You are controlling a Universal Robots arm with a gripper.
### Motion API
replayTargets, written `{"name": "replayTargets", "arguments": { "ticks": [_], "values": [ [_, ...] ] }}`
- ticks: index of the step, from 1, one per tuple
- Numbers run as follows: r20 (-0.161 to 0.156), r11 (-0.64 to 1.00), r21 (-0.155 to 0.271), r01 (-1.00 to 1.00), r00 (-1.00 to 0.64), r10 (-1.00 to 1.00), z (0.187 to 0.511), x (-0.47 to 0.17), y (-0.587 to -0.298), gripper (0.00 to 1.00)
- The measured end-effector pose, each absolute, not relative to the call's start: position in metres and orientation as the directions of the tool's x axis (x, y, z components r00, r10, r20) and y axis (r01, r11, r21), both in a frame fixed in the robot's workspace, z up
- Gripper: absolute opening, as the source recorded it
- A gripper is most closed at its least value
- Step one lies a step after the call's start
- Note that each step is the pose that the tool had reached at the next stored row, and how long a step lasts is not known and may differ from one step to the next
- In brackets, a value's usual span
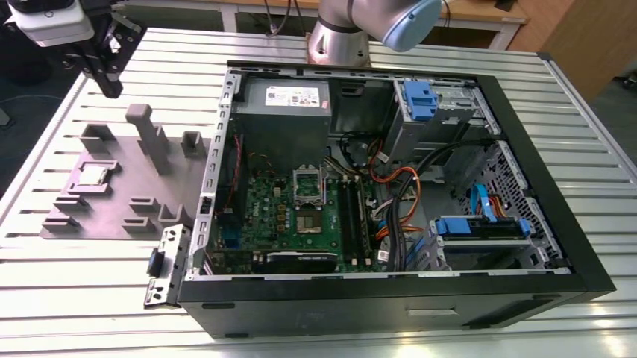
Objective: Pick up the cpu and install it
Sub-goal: 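Reach for the cpu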
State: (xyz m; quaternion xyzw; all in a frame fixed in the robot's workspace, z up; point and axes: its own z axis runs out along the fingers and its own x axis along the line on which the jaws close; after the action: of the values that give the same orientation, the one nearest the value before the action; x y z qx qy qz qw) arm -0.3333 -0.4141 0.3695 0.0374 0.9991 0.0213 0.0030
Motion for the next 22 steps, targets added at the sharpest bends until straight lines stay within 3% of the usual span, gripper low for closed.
{"name": "replayTargets", "arguments": {
  "ticks": [9, 10, 14, 16, 17, 22],
  "values": [
    [-0.004, 0.997, 0.043, 0.064, -0.998, 0.064, 0.368, -0.335, -0.416, 0.11],
    [-0.004, 0.997, 0.043, 0.06, -0.998, 0.06, 0.368, -0.336, -0.416, 0.23],
    [-0.004, 0.998, 0.043, 0.05, -0.999, 0.05, 0.364, -0.34, -0.418, 0.35],
    [-0.004, 0.998, 0.042, 0.046, -0.999, 0.047, 0.364, -0.341, -0.418, 0.35],
    [-0.004, 0.998, 0.042, 0.045, -0.999, 0.045, 0.364, -0.342, -0.418, 0.41],
    [-0.005, 0.998, 0.042, 0.04, -0.999, 0.04, 0.359, -0.359, -0.418, 0.41]
  ]
}}
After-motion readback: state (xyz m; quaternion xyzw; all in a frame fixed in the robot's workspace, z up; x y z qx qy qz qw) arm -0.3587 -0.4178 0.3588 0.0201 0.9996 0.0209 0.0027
